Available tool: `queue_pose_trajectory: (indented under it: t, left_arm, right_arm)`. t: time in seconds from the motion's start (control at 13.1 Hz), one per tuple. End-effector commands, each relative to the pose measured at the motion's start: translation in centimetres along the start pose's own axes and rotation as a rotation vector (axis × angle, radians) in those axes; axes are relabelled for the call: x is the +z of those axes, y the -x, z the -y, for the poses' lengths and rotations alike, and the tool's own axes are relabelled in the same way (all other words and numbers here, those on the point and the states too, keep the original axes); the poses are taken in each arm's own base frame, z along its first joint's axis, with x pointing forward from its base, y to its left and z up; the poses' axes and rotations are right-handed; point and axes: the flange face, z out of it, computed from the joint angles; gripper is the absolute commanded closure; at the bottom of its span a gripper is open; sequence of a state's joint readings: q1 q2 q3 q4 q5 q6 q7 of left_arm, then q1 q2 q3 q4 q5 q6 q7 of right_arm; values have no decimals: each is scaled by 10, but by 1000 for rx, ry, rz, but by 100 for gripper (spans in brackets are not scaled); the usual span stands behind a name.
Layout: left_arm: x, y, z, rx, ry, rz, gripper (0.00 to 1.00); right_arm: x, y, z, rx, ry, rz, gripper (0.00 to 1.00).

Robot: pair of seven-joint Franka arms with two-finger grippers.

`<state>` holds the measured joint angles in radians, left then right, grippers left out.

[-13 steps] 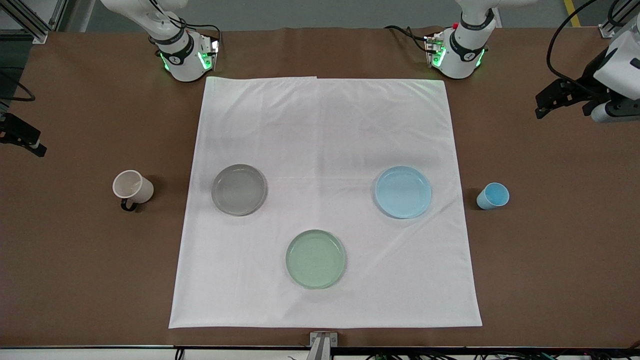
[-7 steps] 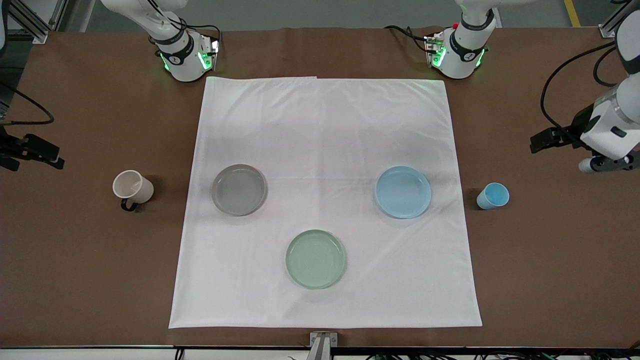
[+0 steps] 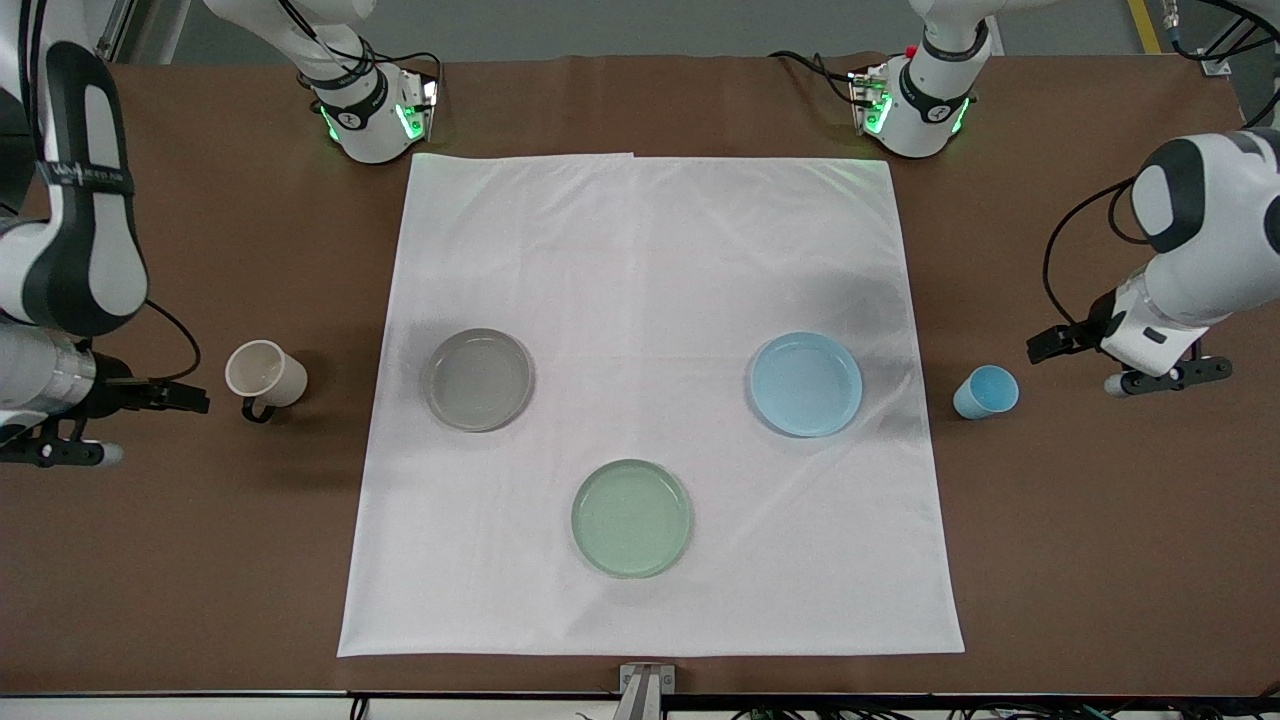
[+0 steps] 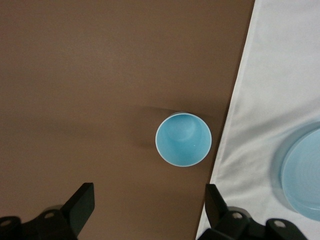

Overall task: Place blue cup in blue plate and white mug in gray plate
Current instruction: 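Reach the left gripper to the blue cup while the right gripper reaches the mug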

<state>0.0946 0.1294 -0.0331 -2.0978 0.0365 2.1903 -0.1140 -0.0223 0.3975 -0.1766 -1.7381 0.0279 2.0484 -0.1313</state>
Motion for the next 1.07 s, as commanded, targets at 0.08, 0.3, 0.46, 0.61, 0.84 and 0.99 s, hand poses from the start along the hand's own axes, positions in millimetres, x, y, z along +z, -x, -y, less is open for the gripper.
queue_pose_trajectory:
  t: [0.08, 0.3, 0.46, 0.61, 0.84, 0.99]
  left_arm:
    - [55, -15, -2, 18, -1, -37, 15]
    - [93, -22, -5, 16, 8, -48, 27]
    - [106, -21, -7, 10, 7, -32, 39]
    - [114, -19, -9, 12, 6, -16, 62]
    - [117, -18, -11, 11, 7, -11, 99]
    - [107, -18, -18, 16, 10, -19, 100]
  right_arm:
    - [83, 12, 4, 19, -19, 19, 0]
    - [121, 15, 4, 40, -33, 7, 0]
    - [134, 18, 3, 44, -29, 10, 3]
    - [138, 18, 3, 42, -29, 15, 21]
    - [138, 19, 4, 34, -32, 19, 51]
    - [138, 19, 3, 9, -34, 22, 62]
